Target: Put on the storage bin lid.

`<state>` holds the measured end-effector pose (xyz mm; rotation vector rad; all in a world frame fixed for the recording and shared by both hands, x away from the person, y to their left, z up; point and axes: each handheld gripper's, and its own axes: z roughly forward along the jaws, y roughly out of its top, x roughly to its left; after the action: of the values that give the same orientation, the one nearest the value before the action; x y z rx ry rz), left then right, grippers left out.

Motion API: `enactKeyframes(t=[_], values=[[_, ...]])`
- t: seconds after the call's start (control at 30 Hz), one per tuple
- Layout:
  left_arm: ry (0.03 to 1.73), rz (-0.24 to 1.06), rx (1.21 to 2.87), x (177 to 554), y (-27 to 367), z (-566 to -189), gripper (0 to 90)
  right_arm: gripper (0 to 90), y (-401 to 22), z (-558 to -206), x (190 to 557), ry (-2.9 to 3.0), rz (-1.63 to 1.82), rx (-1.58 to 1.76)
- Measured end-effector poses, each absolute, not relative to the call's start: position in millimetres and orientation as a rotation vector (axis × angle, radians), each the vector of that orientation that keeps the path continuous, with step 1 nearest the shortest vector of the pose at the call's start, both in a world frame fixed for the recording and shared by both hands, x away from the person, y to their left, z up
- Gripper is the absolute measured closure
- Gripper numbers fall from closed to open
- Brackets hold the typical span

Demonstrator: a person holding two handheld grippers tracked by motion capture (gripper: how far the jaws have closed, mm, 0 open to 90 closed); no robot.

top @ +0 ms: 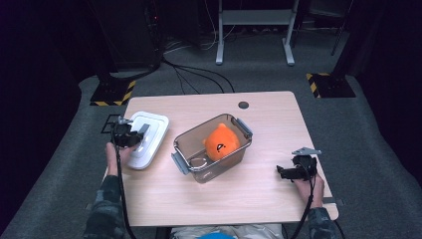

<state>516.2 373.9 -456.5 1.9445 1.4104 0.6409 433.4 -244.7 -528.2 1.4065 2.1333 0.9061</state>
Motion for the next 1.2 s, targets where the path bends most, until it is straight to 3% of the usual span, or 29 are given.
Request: enactKeyframes(t=[0.5, 1.2], values=[[1.18, 0.623, 1.998, 497.8, 343.0, -376.1, 66.3, 1.8, -244.8, -528.3, 433.5, 2.134, 0.906, 1.404], [0.992, 0.571, 2.065, 485.6, 305.1, -334.7, 66.3, 1.8, -244.8, -528.2, 433.4, 2.134, 0.906, 1.403]])
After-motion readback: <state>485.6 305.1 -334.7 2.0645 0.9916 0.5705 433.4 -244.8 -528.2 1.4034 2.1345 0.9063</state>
